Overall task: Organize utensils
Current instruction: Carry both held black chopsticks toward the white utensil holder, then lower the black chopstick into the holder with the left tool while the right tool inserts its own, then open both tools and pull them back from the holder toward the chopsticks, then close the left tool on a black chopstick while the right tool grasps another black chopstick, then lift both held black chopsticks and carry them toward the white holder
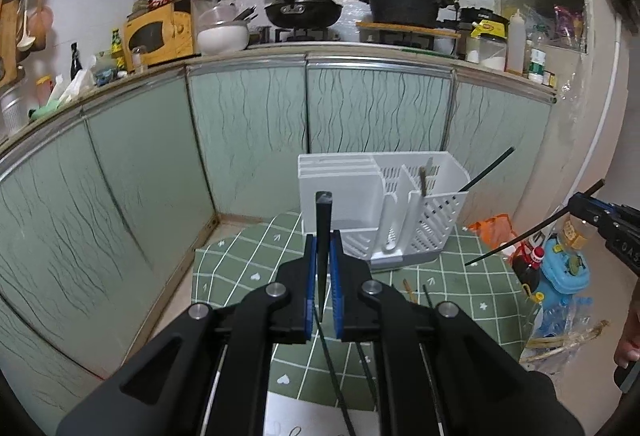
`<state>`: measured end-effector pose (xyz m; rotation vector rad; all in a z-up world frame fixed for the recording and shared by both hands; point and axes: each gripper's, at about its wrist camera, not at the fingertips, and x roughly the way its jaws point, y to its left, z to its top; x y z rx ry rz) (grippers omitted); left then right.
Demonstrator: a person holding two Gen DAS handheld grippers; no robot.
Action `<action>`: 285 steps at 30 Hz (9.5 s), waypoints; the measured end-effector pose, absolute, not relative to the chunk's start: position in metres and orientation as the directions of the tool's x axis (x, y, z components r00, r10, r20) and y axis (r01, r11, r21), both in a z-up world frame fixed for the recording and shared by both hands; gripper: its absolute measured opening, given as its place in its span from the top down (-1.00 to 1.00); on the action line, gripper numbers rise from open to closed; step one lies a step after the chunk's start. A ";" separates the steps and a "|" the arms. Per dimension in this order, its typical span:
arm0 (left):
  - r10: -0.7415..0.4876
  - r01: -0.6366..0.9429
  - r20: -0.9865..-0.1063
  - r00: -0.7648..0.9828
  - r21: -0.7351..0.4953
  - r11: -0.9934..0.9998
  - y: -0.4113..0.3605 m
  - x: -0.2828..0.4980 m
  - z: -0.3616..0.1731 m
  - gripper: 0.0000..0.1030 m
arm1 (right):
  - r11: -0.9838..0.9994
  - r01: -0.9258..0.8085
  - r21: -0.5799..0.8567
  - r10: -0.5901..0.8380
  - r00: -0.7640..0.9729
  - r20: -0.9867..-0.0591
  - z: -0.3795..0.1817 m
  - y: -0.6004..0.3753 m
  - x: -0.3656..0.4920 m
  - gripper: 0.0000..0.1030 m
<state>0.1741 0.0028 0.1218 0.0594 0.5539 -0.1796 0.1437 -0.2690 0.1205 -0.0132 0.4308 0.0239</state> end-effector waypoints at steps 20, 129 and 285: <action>-0.238 0.279 -0.483 0.843 0.012 0.960 -0.036 0.184 0.176 0.85 | 0.998 -0.056 -0.003 0.050 0.916 -0.398 0.168 -0.275 0.145 0.88; -0.378 0.470 -0.514 0.770 0.056 0.881 -0.121 0.326 0.136 -0.81 | 0.984 -0.175 0.036 0.170 0.860 -0.481 0.146 -0.312 0.301 -0.21; -0.075 0.116 -0.690 0.720 0.013 0.993 -0.004 0.118 -0.074 0.85 | 0.999 0.018 -0.035 -0.035 0.819 -0.573 -0.081 -0.251 0.108 0.88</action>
